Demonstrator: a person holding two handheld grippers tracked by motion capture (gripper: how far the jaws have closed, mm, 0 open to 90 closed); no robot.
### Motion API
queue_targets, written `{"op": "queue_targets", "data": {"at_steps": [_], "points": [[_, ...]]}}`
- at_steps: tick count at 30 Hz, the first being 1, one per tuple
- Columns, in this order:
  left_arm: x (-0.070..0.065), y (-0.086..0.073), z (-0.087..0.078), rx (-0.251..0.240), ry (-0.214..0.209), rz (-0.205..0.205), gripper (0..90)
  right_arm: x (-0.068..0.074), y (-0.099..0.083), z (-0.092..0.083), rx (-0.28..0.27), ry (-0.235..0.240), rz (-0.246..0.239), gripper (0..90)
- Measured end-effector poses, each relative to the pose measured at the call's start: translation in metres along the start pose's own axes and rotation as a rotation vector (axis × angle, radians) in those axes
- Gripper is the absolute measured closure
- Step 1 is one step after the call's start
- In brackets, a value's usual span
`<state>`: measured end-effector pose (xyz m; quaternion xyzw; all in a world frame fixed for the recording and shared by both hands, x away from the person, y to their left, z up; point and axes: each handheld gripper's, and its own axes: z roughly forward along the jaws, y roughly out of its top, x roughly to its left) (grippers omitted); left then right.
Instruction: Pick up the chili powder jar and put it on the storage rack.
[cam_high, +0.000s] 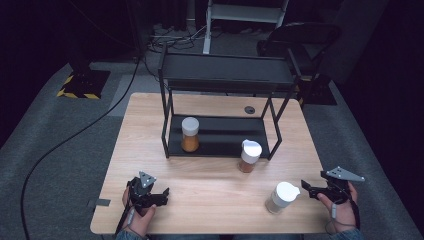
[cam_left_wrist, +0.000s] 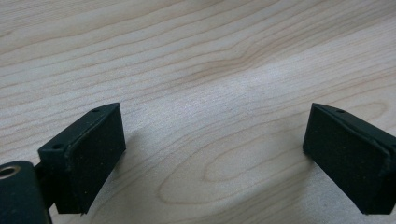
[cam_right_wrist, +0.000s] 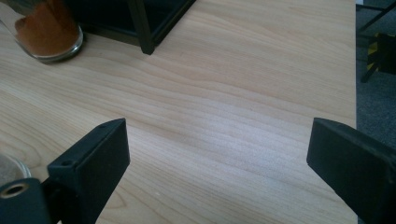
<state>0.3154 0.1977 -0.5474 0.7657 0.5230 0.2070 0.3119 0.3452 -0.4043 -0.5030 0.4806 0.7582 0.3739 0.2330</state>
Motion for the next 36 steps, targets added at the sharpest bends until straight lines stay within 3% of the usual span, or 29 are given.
{"op": "queue_targets", "data": {"at_steps": [17,36], "points": [[0.000,0.000,0.001,0.000,0.002,-0.006,4.7,0.006,0.018,-0.017,-0.043,0.002,0.010,6.3],[0.001,0.001,0.002,0.003,0.001,-0.008,2.9,0.019,0.051,-0.026,-0.052,0.024,-0.038,6.4]]}}
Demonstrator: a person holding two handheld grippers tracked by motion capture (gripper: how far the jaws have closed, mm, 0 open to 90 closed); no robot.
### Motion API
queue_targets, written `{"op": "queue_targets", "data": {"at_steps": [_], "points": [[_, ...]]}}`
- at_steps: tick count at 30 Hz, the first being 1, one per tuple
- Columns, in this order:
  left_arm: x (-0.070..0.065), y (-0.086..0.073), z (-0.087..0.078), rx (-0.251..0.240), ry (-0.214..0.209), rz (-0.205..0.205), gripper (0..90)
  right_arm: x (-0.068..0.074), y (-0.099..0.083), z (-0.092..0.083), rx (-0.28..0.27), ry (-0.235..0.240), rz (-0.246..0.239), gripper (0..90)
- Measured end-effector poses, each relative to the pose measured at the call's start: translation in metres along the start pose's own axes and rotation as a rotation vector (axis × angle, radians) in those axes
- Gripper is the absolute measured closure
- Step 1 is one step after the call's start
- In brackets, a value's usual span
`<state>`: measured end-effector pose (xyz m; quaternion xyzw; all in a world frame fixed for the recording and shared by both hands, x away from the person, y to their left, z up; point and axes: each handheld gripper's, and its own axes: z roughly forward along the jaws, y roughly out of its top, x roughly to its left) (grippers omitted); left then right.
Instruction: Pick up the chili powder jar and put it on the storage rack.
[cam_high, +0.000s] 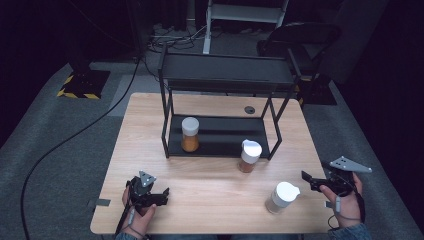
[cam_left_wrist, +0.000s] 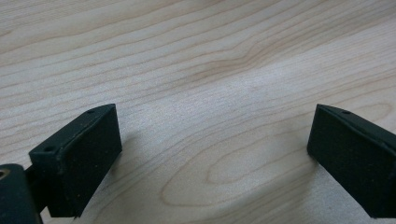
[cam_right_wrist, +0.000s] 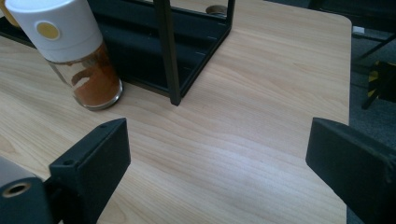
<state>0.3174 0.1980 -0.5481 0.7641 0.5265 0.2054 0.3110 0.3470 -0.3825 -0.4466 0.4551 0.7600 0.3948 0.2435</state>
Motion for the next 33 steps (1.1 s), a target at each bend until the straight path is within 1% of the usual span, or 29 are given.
{"op": "queue_targets", "data": {"at_steps": [12,15,17,22,25,30,33], "points": [[0.001,0.001,0.001,0.005,0.002,0.002,1.7,0.014,0.023,-0.001,-0.016,0.029,-0.040,6.4],[0.000,0.001,0.001,0.004,0.002,0.000,1.7,0.018,0.029,0.000,-0.019,0.061,-0.031,6.4],[0.000,0.001,0.001,0.004,0.002,0.000,1.7,0.021,0.033,0.001,-0.021,0.074,-0.035,6.4],[0.000,0.001,0.001,0.004,0.002,0.000,1.7,0.027,0.043,0.001,-0.020,0.081,-0.052,6.4],[0.001,0.001,0.001,0.005,0.002,0.001,1.7,0.031,0.048,0.002,-0.022,0.087,-0.049,6.4],[0.001,0.001,0.001,0.005,0.002,0.001,1.7,0.038,0.055,0.005,-0.010,0.093,-0.062,6.4],[0.001,0.000,0.000,0.007,0.008,-0.006,1.7,0.041,0.060,0.006,-0.014,0.093,-0.062,6.4]]}}
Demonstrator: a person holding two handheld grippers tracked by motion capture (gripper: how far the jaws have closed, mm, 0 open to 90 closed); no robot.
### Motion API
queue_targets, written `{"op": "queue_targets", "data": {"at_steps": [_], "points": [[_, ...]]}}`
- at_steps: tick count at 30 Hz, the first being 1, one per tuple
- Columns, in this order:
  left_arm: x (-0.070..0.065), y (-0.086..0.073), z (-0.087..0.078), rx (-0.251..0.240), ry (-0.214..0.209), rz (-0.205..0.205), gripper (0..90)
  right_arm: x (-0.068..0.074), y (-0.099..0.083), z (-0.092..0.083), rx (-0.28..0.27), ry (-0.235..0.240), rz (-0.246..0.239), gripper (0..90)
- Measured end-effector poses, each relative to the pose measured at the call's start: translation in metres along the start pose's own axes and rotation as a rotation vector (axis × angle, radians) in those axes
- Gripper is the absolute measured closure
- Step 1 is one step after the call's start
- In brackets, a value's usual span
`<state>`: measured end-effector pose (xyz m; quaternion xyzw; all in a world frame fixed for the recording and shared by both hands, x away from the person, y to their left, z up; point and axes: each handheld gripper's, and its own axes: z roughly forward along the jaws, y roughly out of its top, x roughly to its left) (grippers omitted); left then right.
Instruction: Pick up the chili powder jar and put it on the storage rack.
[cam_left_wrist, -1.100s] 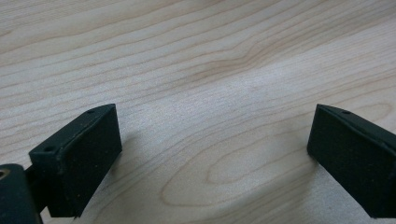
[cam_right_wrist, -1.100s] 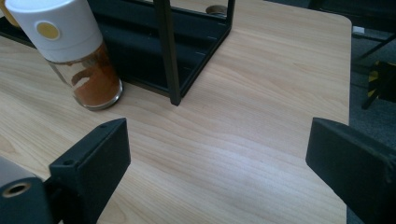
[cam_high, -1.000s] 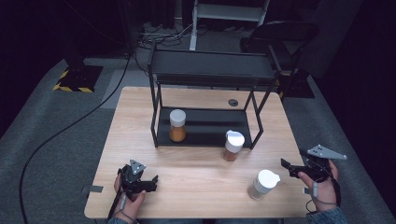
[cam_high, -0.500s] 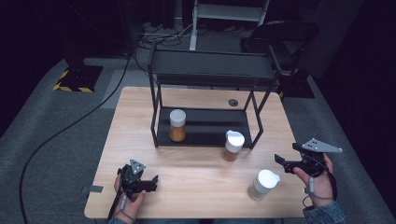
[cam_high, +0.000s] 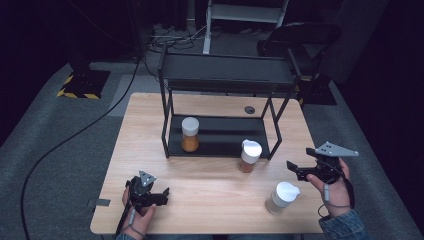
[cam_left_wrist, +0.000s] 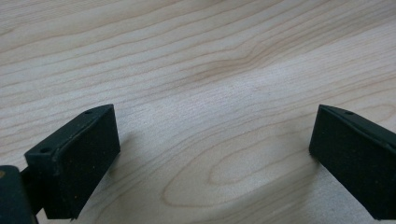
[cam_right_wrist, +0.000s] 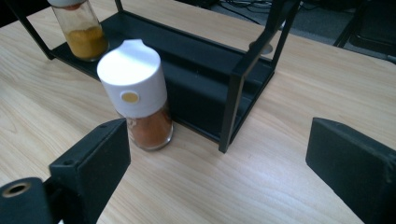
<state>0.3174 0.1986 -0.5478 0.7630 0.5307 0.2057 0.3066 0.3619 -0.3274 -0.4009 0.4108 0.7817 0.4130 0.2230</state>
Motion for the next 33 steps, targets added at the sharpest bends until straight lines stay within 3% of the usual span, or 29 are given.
{"op": "queue_targets", "data": {"at_steps": [33], "points": [[0.003,0.001,0.001,0.003,-0.008,0.008,0.5,0.027,0.042,0.017,0.011,0.028,-0.068,6.4]]}}
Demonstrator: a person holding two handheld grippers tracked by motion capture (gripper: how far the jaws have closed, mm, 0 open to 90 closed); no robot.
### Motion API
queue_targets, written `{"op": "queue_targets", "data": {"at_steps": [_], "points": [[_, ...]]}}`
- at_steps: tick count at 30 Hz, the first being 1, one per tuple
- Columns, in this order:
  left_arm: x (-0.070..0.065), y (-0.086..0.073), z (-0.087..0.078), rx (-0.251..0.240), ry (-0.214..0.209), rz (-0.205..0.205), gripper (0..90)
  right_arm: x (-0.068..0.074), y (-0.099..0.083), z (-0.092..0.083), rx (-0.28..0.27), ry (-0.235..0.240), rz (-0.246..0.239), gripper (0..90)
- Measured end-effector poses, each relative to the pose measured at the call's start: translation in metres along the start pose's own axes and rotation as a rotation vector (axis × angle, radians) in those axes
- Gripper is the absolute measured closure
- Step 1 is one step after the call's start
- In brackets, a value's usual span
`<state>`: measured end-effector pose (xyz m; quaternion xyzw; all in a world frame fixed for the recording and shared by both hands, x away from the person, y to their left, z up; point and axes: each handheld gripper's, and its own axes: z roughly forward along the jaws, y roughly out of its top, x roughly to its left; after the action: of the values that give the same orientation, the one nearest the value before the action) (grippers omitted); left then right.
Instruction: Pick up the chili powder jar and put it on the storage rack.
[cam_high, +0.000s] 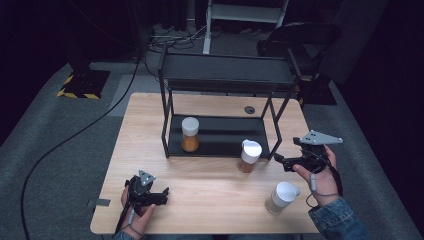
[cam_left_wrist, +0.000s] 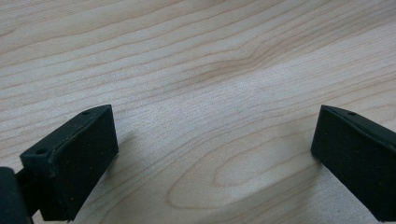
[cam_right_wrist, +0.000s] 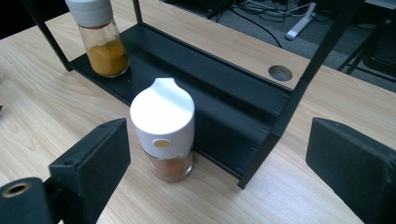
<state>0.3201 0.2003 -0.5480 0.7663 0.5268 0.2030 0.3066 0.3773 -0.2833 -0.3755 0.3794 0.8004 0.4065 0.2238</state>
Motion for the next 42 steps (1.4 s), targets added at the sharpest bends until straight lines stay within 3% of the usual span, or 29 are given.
{"op": "queue_targets", "data": {"at_steps": [15,27,42], "points": [[0.000,0.000,0.000,-0.001,-0.002,0.001,0.5,0.014,0.016,0.015,0.013,0.034,-0.026,5.9],[0.000,0.000,0.000,-0.001,-0.002,0.001,0.5,0.019,0.021,0.032,0.020,0.050,-0.019,5.8],[0.000,0.000,0.000,-0.001,-0.005,0.004,0.5,0.022,0.021,0.059,0.032,0.112,0.008,6.2]]}}
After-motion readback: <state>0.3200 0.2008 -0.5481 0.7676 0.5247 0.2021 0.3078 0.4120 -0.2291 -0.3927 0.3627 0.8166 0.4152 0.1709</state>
